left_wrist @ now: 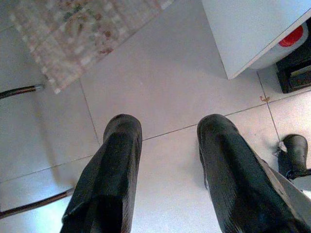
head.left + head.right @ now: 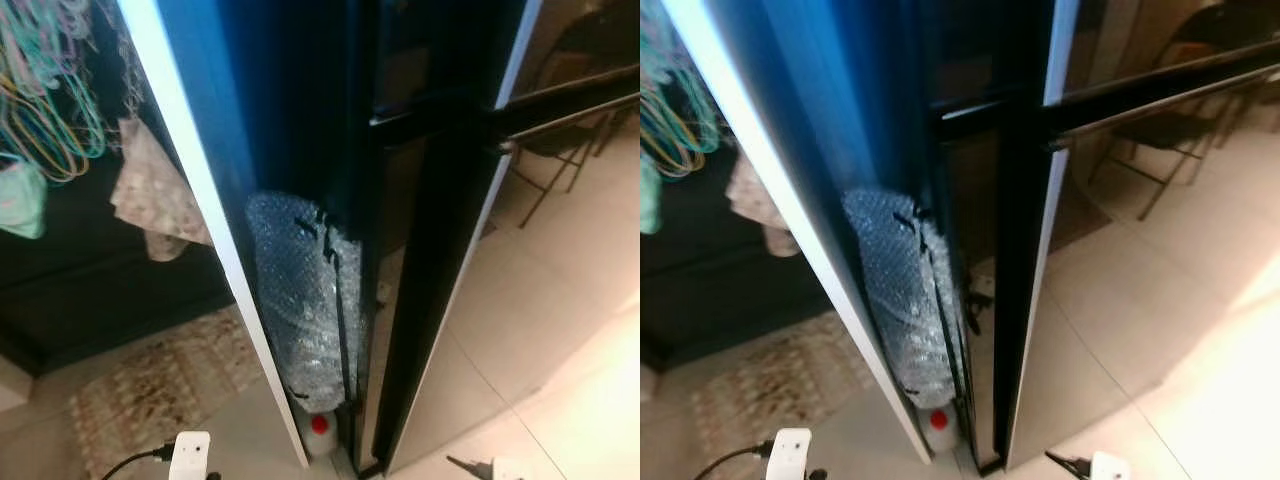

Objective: Restocking fridge

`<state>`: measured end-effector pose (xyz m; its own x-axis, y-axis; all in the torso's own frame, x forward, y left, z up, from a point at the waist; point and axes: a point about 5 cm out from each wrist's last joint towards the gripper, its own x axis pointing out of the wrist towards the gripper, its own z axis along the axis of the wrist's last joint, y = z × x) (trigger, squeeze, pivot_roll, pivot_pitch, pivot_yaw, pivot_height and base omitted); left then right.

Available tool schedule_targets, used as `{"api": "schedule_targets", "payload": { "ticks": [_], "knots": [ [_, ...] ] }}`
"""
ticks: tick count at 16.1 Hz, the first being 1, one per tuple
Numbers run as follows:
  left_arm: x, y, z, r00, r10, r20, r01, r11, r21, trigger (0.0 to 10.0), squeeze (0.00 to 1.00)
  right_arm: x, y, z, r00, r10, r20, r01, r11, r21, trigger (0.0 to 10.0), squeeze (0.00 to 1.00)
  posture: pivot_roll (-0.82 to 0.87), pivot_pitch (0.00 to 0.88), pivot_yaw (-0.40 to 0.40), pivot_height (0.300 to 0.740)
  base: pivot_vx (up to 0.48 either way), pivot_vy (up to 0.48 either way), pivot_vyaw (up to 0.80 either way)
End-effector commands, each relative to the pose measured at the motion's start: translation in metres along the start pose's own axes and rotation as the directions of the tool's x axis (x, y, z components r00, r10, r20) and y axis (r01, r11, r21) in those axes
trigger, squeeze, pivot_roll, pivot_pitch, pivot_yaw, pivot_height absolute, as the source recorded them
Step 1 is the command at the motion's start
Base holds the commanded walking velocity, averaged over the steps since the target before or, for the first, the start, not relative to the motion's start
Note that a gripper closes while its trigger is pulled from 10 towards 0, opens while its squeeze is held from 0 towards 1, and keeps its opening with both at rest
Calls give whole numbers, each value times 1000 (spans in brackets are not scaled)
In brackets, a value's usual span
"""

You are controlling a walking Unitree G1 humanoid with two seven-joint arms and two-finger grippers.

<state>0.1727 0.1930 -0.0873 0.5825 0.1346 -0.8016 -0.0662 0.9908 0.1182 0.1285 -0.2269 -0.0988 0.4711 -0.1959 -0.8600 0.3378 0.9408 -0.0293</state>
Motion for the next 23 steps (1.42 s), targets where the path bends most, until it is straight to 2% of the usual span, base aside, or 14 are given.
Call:
{"api": "schedule_targets", "payload": {
  "ticks": [1,9,12,14,16,23],
  "knots": [
    [-1,5,-5,1000,10,-24,-10,1000,-9,10000,0,0,4,-4,1000,9,-13,-9,1000,4,10000,0,-82,0,70,740,0,0,0],
    [-1,5,-5,1000,10,-24,-10,1000,-6,10000,0,0,4,-5,1000,16,-17,-16,1000,-1,10000,0,-85,0,69,740,-278,0,0],
    [-1,5,-5,1000,12,-25,-12,1000,-1,10000,0,0,5,-5,1000,22,-18,-23,1000,-20,10000,0,-92,0,68,740,0,0,0],
    [-1,3,-5,1000,-4,-21,3,1000,-29,10000,0,0,5,-4,999,28,-17,-28,999,-34,10000,0,-91,0,64,740,0,0,0],
    [-1,-1,-5,999,-30,-21,29,997,-71,10000,0,0,3,-2,999,35,-16,-35,998,-59,10000,0,-83,0,49,740,0,0,800],
    [-1,-1,-4,999,-27,-18,26,997,-76,10000,0,0,5,-1,997,67,-36,-71,993,-99,10000,0,-80,0,45,740,0,0,800]
  ]
}}
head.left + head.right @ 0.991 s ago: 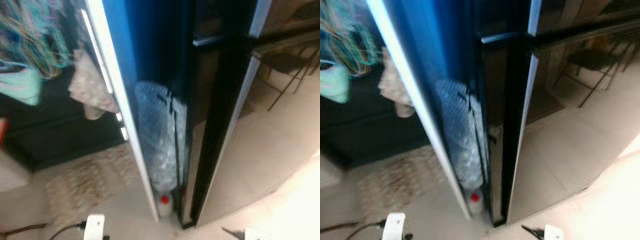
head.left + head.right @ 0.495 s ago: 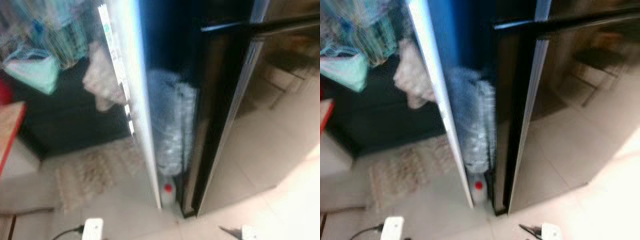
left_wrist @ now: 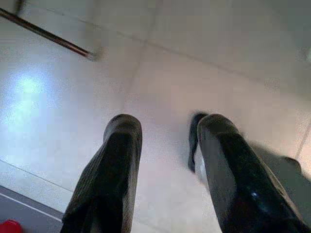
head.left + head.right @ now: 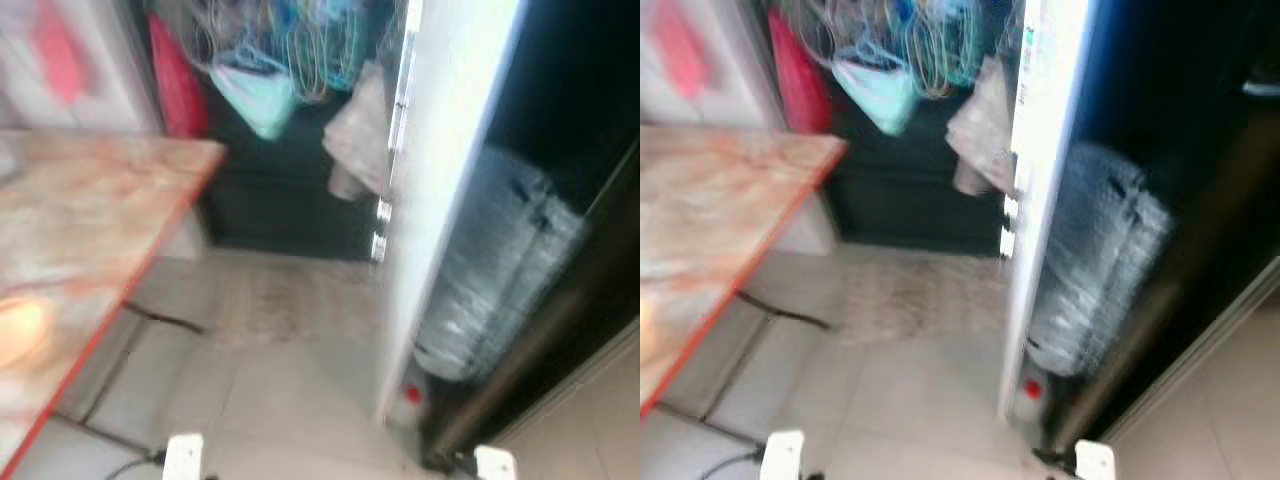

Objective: Restocking fridge

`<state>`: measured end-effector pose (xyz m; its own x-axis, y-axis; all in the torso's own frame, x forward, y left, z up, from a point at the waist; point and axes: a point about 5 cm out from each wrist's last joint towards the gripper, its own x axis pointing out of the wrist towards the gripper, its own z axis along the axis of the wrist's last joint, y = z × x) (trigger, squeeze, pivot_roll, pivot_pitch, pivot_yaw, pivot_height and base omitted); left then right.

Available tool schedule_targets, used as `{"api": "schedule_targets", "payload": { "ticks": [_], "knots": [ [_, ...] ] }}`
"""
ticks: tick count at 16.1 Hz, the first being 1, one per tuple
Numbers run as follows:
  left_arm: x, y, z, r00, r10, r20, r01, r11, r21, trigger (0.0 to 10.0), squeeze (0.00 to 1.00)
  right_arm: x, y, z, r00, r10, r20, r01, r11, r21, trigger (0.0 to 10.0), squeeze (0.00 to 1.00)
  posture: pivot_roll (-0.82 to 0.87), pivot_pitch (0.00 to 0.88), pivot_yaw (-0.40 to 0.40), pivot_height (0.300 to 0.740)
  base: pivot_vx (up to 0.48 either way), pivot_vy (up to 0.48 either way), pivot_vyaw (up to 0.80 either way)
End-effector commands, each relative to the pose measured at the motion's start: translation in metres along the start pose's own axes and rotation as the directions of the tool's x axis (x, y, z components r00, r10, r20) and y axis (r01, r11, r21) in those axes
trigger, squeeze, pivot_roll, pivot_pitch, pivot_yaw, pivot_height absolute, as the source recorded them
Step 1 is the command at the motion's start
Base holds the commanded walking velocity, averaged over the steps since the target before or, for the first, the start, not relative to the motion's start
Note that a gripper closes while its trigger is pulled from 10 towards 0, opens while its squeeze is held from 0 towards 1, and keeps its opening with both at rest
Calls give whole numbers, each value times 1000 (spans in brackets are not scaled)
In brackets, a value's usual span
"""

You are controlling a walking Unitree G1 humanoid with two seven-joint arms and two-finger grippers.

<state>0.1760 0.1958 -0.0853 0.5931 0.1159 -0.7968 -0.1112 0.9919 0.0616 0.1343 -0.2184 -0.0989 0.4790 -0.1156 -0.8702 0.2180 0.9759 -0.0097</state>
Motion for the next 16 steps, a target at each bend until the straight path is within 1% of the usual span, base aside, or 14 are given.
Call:
{"api": "schedule_targets", "payload": {
  "ticks": [1,14,16],
  "knots": [
    [-1,-3,-8,1000,-5,-29,5,1000,-8,10000,0,-1,-5,-4,1000,-6,-17,6,1000,-7,10000,0,-78,0,43,740,0,0,800],
    [-1,-3,-7,1000,9,-16,-9,1000,6,10000,0,-1,-3,-3,999,35,-20,-36,998,-44,10000,0,-67,0,44,740,0,0,800],
    [-1,-1,-5,1000,21,3,-22,999,25,10000,0,-1,-2,-4,999,41,-24,-42,999,-20,10000,0,-64,0,49,740,0,0,0]
  ]
}}
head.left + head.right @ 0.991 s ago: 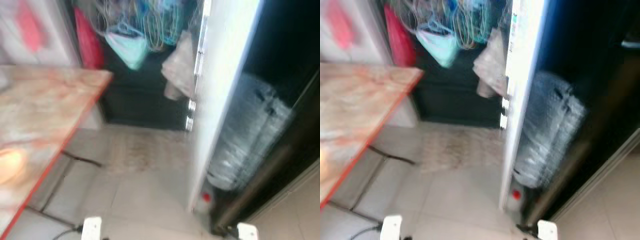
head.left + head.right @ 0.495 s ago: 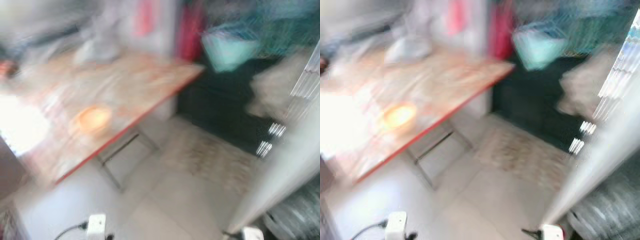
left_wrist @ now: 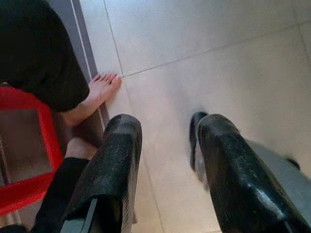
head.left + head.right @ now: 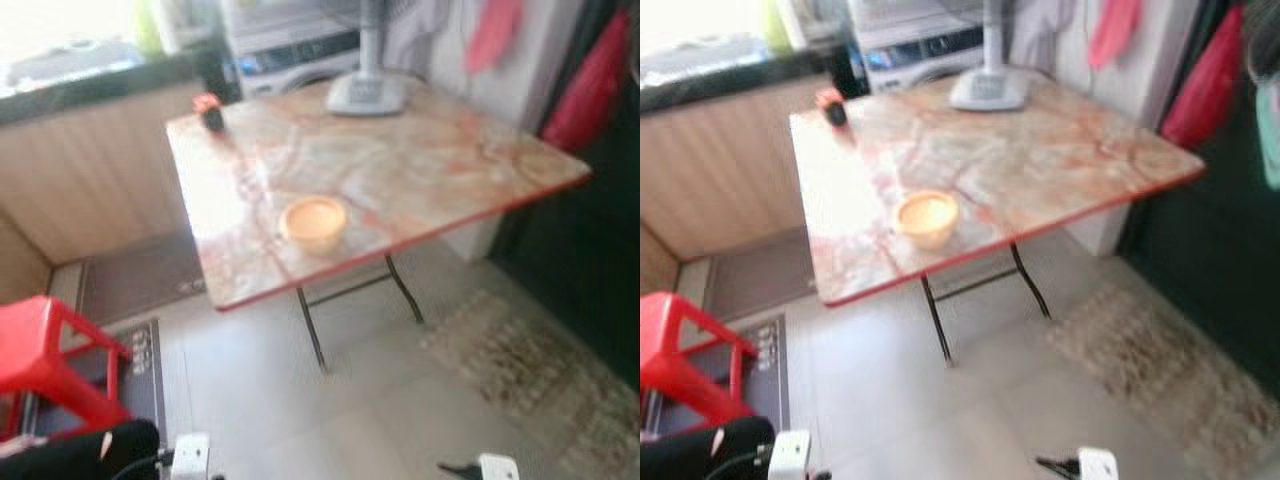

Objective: Restocking fridge

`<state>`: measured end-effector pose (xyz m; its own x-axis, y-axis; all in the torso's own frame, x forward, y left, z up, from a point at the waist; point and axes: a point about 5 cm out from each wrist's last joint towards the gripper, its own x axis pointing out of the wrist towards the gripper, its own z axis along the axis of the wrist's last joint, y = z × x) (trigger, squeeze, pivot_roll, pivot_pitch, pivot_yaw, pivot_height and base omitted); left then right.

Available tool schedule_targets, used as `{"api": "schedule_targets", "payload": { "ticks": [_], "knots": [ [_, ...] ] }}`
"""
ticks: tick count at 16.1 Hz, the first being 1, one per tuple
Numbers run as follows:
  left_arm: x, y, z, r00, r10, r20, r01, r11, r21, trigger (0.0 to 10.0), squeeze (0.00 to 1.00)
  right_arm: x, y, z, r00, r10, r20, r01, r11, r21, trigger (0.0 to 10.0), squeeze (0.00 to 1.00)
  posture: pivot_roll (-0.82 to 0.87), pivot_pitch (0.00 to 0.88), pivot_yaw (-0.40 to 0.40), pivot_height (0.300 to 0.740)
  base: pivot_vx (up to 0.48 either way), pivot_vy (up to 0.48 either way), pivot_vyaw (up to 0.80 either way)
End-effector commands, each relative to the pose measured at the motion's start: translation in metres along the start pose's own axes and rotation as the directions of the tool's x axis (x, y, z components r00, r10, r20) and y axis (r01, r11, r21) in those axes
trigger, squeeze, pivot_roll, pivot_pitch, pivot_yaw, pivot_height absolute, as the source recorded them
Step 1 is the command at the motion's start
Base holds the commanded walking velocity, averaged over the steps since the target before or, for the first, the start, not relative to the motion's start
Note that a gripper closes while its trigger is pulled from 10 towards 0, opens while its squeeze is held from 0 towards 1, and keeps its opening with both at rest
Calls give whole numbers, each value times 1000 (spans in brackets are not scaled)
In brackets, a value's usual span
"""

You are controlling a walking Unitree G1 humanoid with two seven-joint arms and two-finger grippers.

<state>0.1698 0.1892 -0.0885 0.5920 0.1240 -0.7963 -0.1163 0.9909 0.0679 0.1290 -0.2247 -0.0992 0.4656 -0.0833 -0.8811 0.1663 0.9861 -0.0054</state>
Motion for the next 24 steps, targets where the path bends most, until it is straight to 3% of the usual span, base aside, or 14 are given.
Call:
{"api": "schedule_targets", "payload": {
  "ticks": [1,3,4,5,6,7,10,12,13,14,15,19,21,24],
  "knots": [
    [0,6,2,999,29,16,-29,1000,9,10000,0,1,6,-1,1000,25,-12,-25,999,-21,10000,0,-63,0,50,740,0,0,0],
    [-2,9,9,989,91,116,-92,996,5,10000,0,1,5,1,999,32,-31,-37,979,-199,10000,0,-56,0,54,740,0,0,0],
    [-2,16,24,969,109,220,-106,994,-27,10000,0,1,6,3,997,53,-61,-72,925,-372,10000,0,-53,0,56,740,0,0,0],
    [-15,35,84,784,141,604,-280,950,141,10000,0,2,8,5,994,73,-77,-101,879,-465,10000,0,-54,0,57,740,0,0,0],
    [-20,35,99,739,127,662,-306,938,162,10000,0,2,9,5,993,79,-84,-110,866,-488,10000,0,-56,0,61,740,0,0,0],
    [-22,34,108,737,91,670,-275,945,175,10000,0,2,8,4,993,77,-92,-113,859,-499,10000,0,-53,0,58,740,0,0,0],
    [-38,16,126,609,-48,791,-195,959,208,10000,0,2,7,3,993,59,-104,-103,858,-504,10000,0,-34,0,61,740,0,0,0],
    [-54,0,137,506,-107,856,-165,962,218,10000,0,2,7,3,992,64,-109,-110,856,-504,10000,0,-39,0,58,740,0,0,0],
    [-68,-11,150,419,-142,897,-182,954,236,10000,0,2,6,5,994,52,-94,-92,860,-502,10000,0,-26,0,51,740,0,0,0],
    [-73,-15,159,386,-143,911,-177,958,225,10000,0,2,4,4,997,27,-66,-51,917,-396,10000,0,-23,0,51,740,0,0,0],
    [-82,-22,175,341,-135,931,-154,968,197,10000,0,1,1,0,999,-13,-44,5,983,-183,10000,0,-23,0,51,740,0,0,0],
    [-107,-45,214,215,-176,961,-89,976,199,10000,0,0,2,-8,998,-54,-42,59,988,144,10000,0,-35,0,56,740,0,0,0],
    [-121,-51,223,179,-168,969,-61,982,181,10000,0,0,2,-5,999,-38,-31,40,997,62,10000,0,-38,0,51,740,0,0,0],
    [-128,-52,232,180,-124,976,33,992,119,10000,0,0,2,-5,999,-30,-22,32,996,85,10000,0,-31,0,48,740,0,0,0]
  ]
}}
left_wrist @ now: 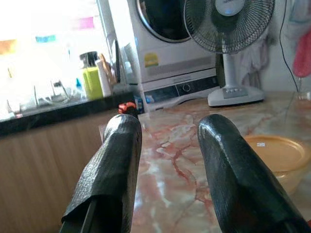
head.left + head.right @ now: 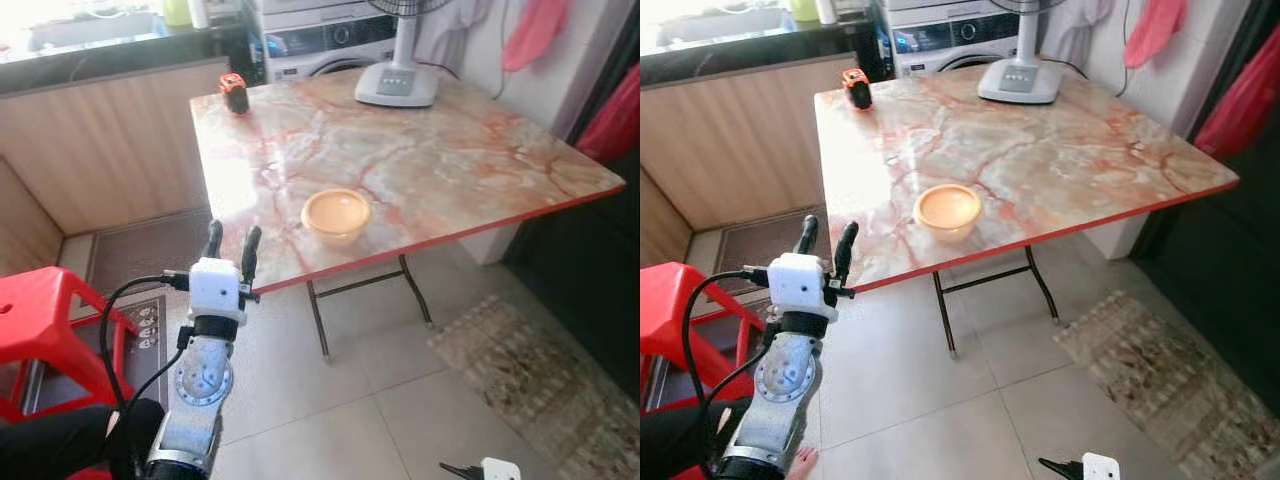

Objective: Restocking fridge

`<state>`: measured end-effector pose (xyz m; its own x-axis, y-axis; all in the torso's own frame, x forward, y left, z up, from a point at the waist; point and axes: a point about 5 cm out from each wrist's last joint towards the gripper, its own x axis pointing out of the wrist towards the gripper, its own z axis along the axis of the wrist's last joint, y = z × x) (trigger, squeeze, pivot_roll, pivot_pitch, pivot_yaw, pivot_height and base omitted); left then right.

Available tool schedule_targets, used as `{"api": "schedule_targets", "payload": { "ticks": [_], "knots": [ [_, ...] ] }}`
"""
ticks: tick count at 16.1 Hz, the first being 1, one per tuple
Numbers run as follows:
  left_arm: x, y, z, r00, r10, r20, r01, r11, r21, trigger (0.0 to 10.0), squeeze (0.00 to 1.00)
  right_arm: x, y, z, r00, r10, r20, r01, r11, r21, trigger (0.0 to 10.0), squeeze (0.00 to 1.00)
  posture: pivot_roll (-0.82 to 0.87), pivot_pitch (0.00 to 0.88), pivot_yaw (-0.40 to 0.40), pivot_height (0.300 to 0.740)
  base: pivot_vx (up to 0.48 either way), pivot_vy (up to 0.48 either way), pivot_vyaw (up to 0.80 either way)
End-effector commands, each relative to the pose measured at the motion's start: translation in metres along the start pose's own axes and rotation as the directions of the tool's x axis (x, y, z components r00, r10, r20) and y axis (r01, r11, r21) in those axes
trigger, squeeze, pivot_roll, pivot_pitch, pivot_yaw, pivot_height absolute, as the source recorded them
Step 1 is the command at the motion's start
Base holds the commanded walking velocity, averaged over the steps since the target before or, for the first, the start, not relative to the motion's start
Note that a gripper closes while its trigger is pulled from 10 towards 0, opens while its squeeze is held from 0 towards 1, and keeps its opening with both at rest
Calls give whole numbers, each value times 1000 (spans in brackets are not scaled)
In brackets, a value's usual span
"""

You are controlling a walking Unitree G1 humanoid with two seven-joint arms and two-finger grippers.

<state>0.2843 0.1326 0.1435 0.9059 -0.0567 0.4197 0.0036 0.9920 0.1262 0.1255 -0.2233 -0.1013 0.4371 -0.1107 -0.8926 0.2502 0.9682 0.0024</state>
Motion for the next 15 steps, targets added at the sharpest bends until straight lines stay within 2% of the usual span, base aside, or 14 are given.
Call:
{"api": "schedule_targets", "payload": {
  "ticks": [1,3,5,7,10,15],
  "knots": [
    [10,-1,10,999,-14,29,15,999,-30,10000,0,0,1,-1,1000,3,6,-3,1000,16,10000,0,-26,0,47,740,0,0,0],
    [20,3,13,999,27,20,-26,997,-72,10000,0,0,0,-1,1000,6,8,-6,1000,2,10000,0,-24,0,46,740,0,0,0],
    [24,8,14,998,64,-5,-64,985,-162,10000,0,0,0,-1,1000,5,8,-5,1000,13,10000,0,-32,0,46,740,0,0,0],
    [26,8,16,999,44,-29,-49,973,-224,10000,0,0,0,-1,1000,7,5,-7,1000,7,10000,0,-32,0,50,740,0,0,0],
    [26,9,13,997,42,-62,-57,963,-263,10000,0,0,1,-1,1000,8,1,-8,1000,1,10000,0,-32,0,51,740,0,0,0],
    [30,9,19,998,30,-61,-46,960,-276,10000,0,0,2,0,1000,14,1,-14,999,-29,10000,0,-30,0,54,740,0,0,0]
  ]
}}
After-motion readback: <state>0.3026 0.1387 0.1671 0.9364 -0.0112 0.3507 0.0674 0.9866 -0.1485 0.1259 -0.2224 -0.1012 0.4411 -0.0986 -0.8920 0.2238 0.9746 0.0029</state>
